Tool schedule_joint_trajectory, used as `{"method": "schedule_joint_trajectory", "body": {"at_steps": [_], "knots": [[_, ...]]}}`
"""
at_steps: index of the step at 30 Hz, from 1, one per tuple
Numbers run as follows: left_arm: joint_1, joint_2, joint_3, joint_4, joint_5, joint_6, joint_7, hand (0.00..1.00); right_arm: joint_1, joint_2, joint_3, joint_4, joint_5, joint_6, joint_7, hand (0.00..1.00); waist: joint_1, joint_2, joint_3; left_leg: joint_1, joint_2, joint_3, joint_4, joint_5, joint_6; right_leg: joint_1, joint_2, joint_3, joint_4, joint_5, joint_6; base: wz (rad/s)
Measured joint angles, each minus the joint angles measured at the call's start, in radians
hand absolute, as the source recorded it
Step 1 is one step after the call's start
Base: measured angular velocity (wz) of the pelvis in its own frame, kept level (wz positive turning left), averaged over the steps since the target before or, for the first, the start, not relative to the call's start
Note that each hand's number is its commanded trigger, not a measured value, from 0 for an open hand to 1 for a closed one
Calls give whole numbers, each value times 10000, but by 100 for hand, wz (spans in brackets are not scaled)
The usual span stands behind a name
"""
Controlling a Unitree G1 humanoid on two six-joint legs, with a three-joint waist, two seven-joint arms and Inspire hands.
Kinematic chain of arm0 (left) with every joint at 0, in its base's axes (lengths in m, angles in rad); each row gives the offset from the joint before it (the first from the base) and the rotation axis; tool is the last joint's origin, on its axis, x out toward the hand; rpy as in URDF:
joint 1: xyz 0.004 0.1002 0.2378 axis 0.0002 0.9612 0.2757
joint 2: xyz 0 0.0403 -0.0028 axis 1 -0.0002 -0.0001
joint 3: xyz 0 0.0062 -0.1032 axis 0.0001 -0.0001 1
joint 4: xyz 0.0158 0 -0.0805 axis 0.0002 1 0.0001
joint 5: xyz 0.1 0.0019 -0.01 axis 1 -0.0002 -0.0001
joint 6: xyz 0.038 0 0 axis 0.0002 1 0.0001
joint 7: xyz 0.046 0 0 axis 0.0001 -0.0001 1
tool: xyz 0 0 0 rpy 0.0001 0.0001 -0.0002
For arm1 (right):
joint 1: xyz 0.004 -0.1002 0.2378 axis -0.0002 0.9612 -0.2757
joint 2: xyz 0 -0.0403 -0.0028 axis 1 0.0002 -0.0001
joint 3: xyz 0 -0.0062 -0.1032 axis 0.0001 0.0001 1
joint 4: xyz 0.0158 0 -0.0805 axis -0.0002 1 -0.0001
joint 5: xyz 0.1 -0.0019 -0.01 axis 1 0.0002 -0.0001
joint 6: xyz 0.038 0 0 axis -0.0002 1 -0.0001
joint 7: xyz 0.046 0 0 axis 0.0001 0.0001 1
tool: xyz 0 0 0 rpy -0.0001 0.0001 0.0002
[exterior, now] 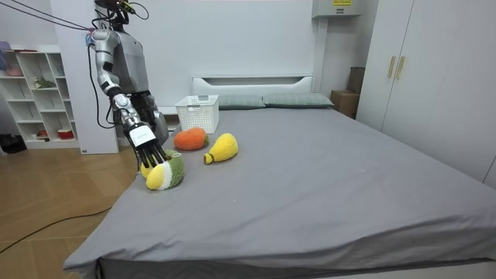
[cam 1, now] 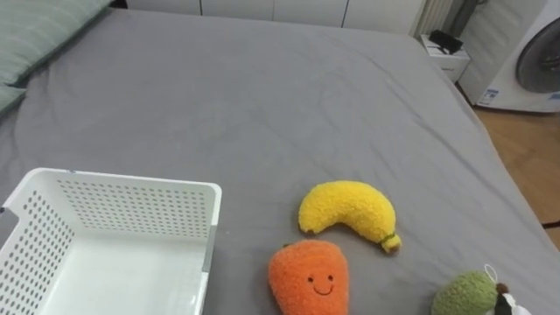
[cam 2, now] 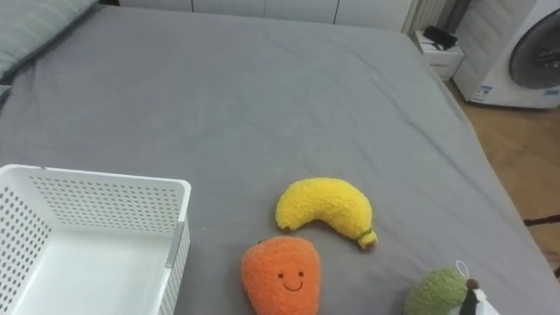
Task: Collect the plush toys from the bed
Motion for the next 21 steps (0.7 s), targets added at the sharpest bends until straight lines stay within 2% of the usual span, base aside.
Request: {"method": "schedule_joint_trajectory", "body": {"at_steps": [5,16,21], "knots": [[-40,32,-365,2,9,6,145,0,-11,0,2,-37,6,-2,-1023,100,83,30,6,14,15,5,-9,-3,2,43,18,22,-12,8,3,0],[-100,34,-365,-9,12,-65,151,0,17,29,18,-160,-1,-31,-1599,100,85,313,78,31,27,18,-32,-3,2,29,27,38,-12,7,2,0],[-104,34,-364,-17,15,-79,149,0,51,44,23,-163,22,-79,-1631,100,91,268,73,-4,12,17,-32,-3,2,-11,25,38,-11,7,2,0]]}}
